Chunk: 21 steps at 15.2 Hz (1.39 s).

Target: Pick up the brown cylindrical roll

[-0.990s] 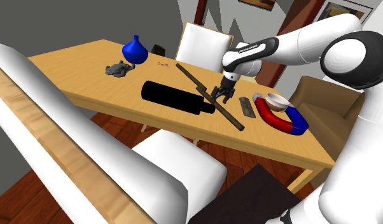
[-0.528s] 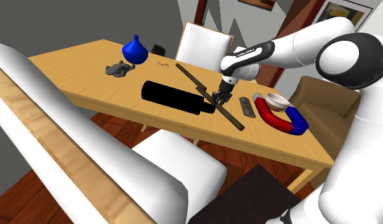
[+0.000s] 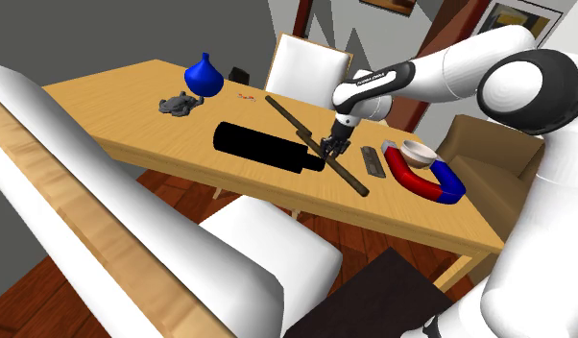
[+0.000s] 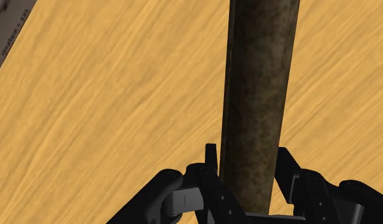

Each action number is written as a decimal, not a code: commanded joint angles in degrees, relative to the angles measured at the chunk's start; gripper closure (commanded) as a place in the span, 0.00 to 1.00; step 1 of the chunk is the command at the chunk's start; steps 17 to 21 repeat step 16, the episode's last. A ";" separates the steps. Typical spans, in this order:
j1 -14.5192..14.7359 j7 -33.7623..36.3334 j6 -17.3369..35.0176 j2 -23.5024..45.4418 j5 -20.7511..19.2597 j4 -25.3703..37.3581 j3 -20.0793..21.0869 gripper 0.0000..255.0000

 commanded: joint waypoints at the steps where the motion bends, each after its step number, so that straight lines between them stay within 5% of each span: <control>1: 0.03 0.18 -0.95 -0.65 -0.25 0.34 -0.12 1.00; 14: 0.30 1.78 -9.52 -4.87 -1.94 4.87 -0.68 1.00; 21: 0.30 1.79 -9.63 -4.91 -1.96 4.94 -0.68 1.00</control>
